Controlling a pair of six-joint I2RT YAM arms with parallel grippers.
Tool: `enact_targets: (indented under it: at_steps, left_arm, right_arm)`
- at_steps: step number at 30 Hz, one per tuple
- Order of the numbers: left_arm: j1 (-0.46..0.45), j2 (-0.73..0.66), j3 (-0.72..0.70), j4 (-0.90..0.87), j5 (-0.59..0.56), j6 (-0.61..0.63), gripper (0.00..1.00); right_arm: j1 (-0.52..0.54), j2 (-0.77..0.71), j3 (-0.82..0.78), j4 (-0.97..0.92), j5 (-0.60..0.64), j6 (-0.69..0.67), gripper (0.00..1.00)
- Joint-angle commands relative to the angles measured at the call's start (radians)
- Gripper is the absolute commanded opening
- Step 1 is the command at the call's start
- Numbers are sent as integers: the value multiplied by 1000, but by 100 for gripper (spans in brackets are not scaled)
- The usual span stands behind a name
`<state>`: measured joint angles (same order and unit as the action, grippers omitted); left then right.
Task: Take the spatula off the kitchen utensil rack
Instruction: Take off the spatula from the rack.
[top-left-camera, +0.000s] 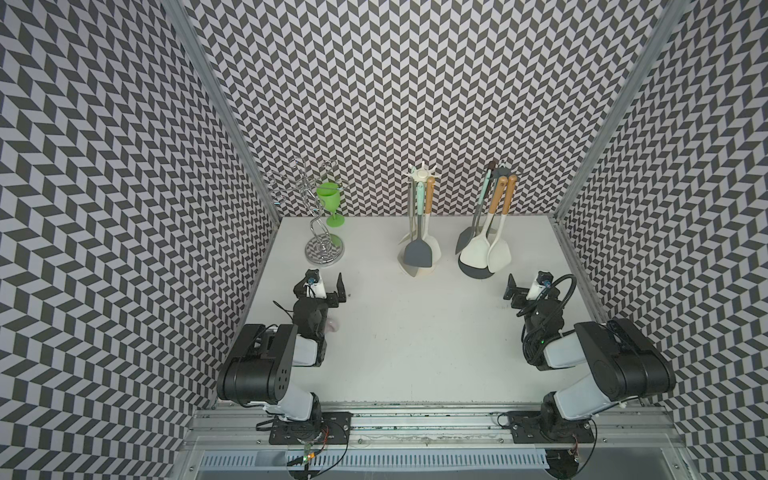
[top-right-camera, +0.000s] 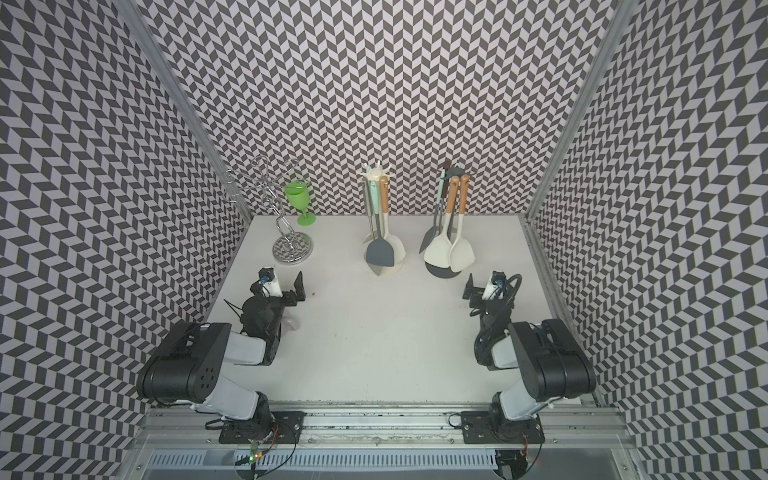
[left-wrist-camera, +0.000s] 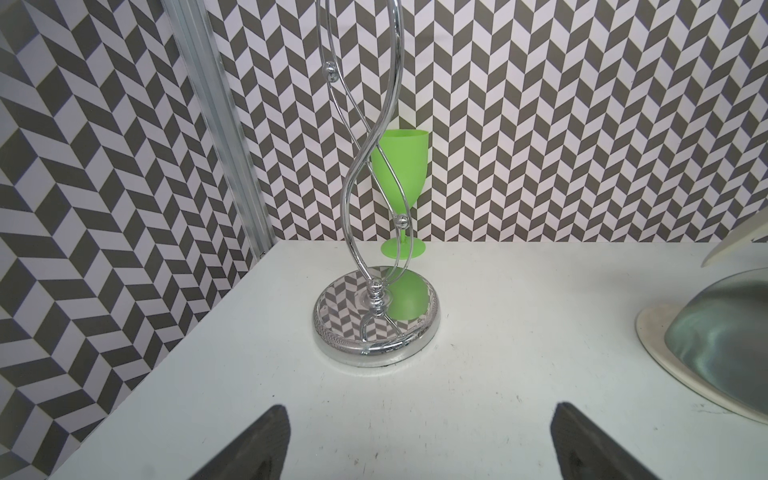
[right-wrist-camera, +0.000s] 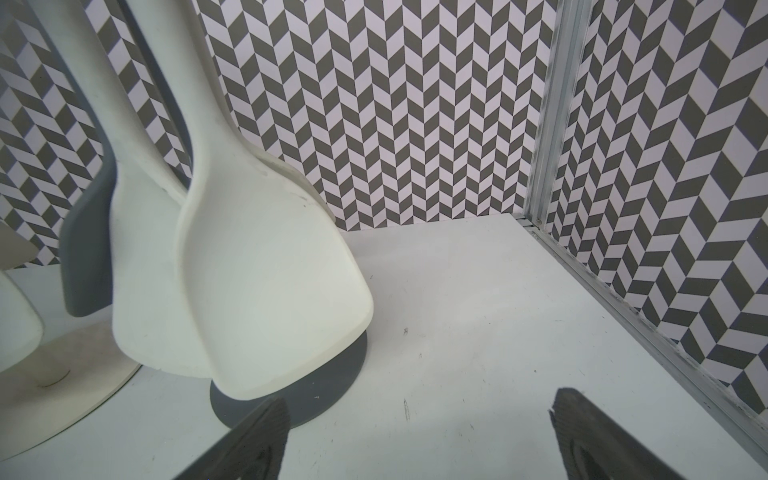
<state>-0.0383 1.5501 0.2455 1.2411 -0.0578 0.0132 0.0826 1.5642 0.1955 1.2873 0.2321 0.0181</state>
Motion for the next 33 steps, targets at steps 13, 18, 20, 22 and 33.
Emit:
enact_targets:
  at_steps: [13, 18, 20, 22, 33]
  left_arm:
    - [-97, -162, -64, 30, -174, 68, 100]
    - [-155, -298, -20, -115, -268, 103, 100]
    - [-171, -361, -5, -162, -277, 85, 100]
    - [-175, -438, 35, -260, -270, 24, 100]
    - [-181, -757, 213, -774, -36, -352, 100]
  right_arm:
    - [37, -154, 78, -140, -40, -88, 100]
    - [71, -361, 105, -335, -5, -7, 100]
    - [71, -456, 145, -470, -10, 63, 100]
    - [71, -540, 205, -633, -33, 136, 100]
    - [69, -814, 355, -1101, -332, 316, 100]
